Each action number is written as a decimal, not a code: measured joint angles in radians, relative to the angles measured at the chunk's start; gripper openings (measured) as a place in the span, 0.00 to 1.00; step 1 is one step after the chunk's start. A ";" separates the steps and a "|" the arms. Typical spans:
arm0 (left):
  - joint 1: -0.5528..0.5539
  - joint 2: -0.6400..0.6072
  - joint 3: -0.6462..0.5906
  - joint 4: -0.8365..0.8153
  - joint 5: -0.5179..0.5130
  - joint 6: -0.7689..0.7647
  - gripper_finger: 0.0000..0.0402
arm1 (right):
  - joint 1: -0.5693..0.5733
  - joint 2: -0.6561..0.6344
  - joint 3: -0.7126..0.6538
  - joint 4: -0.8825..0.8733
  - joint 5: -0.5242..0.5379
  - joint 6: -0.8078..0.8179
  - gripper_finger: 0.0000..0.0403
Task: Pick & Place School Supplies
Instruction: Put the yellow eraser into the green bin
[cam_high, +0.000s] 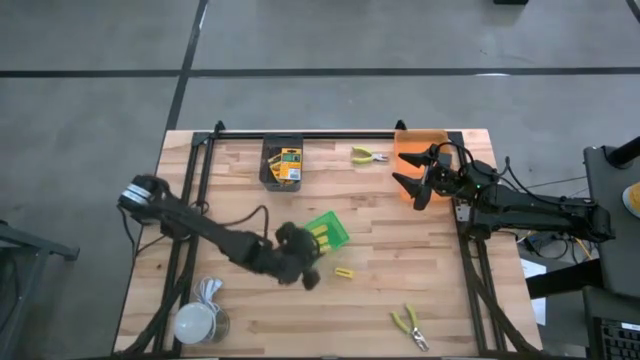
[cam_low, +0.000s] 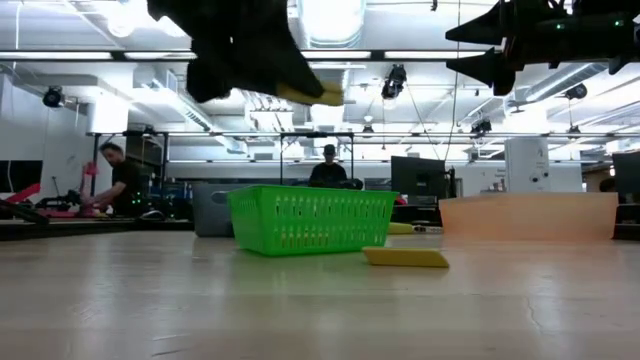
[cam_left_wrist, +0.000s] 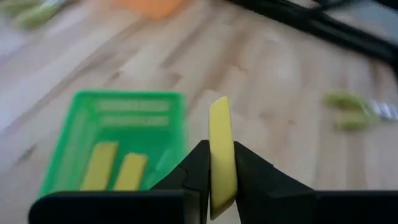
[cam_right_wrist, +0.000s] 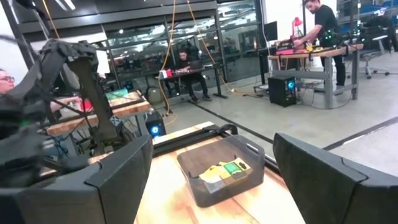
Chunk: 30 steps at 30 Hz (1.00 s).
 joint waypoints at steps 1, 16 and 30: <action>0.017 -0.010 0.000 -0.033 0.004 -0.065 0.13 | 0.000 0.000 0.000 -0.002 0.000 0.000 0.81; 0.155 0.012 0.000 -0.206 0.122 -0.196 0.13 | 0.000 0.000 0.000 -0.020 0.000 0.000 0.81; 0.270 0.013 0.000 -0.254 0.306 -0.197 0.13 | 0.000 0.000 0.000 -0.020 0.000 0.000 0.81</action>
